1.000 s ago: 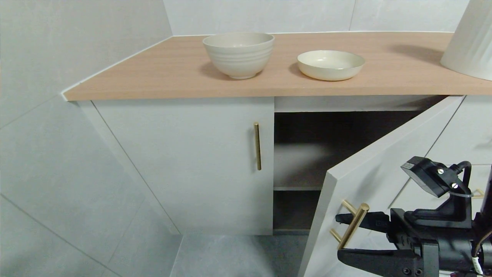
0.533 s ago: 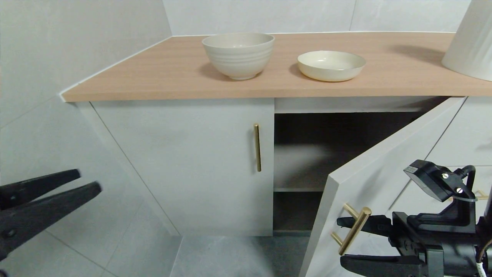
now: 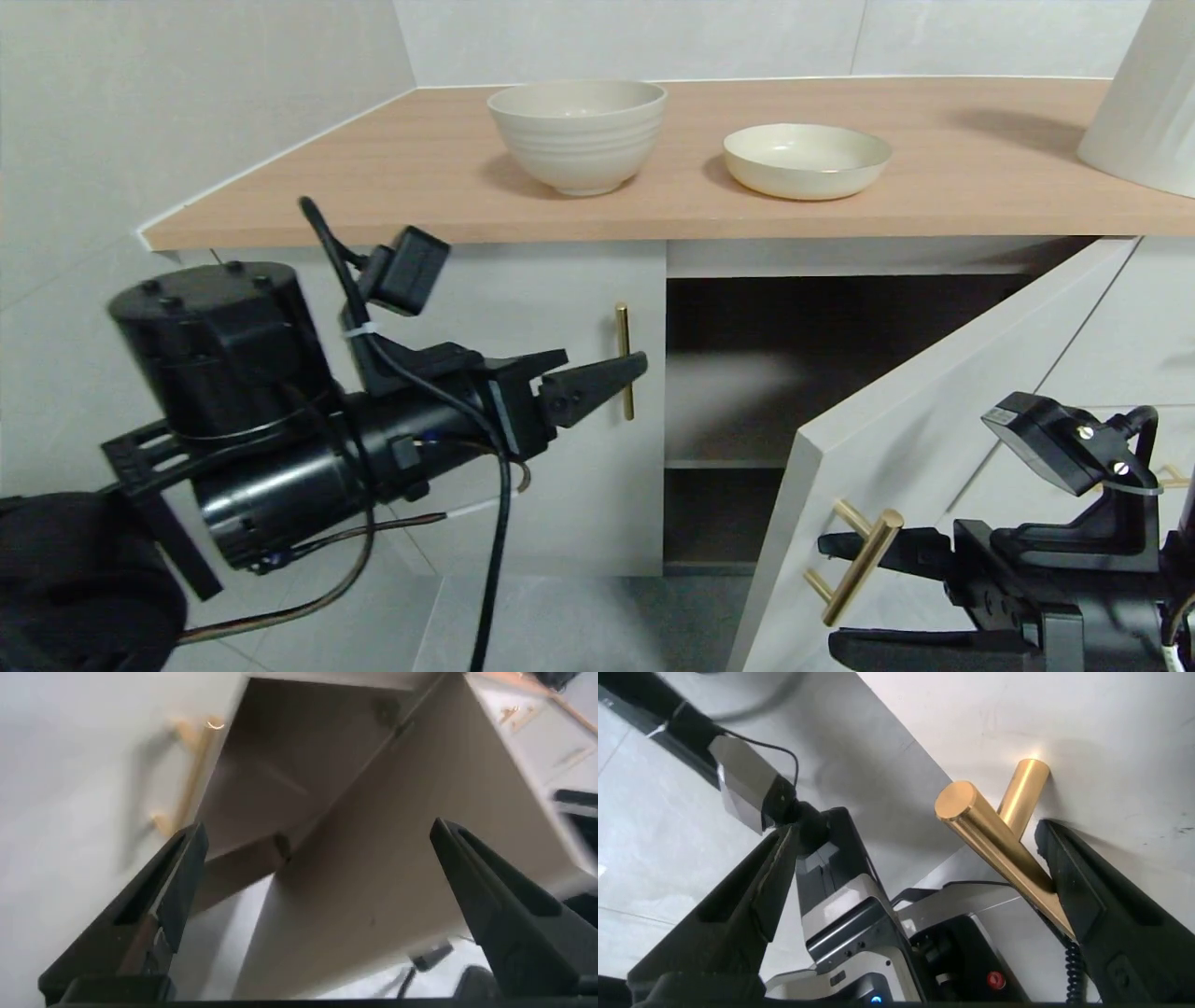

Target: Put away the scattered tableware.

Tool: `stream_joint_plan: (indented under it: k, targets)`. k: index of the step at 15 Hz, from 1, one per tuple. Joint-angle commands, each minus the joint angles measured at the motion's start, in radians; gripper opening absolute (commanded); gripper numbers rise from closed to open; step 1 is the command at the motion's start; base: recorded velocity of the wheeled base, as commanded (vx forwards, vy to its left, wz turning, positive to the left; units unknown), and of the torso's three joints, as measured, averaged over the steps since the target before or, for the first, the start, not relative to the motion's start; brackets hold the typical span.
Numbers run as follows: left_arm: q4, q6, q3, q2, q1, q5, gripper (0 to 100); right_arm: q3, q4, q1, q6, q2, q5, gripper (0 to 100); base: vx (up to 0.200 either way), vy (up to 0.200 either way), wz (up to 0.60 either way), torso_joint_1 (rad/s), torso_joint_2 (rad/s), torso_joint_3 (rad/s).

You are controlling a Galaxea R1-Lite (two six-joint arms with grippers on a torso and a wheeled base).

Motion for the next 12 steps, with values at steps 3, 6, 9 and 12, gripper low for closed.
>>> stream_joint_plan:
  k: [3, 6, 9, 12]
  targets:
    - [-0.013, 0.004, 0.019, 0.134, -0.046, 0.006, 100, -0.001, -0.001, 0.000, -0.001, 0.006, -0.005, 100, 0.000, 0.000, 0.00, 0.000, 0.00, 0.000]
    - [-0.015, 0.004, 0.019, 0.148, -0.113, 0.052, 100, -0.002, -0.001, -0.002, -0.001, 0.004, -0.005, 100, 0.000, 0.000, 0.00, 0.000, 0.00, 0.000]
    - [-0.015, 0.004, 0.018, 0.197, -0.147, 0.075, 100, -0.002, -0.001, -0.008, 0.001, 0.007, -0.005, 100, 0.000, 0.000, 0.00, 0.000, 0.00, 0.000]
    - [-0.018, 0.004, 0.018, 0.224, -0.165, 0.077, 100, -0.002, -0.001, -0.008, 0.001, 0.006, -0.005, 100, 0.000, 0.000, 0.00, 0.000, 0.00, 0.000]
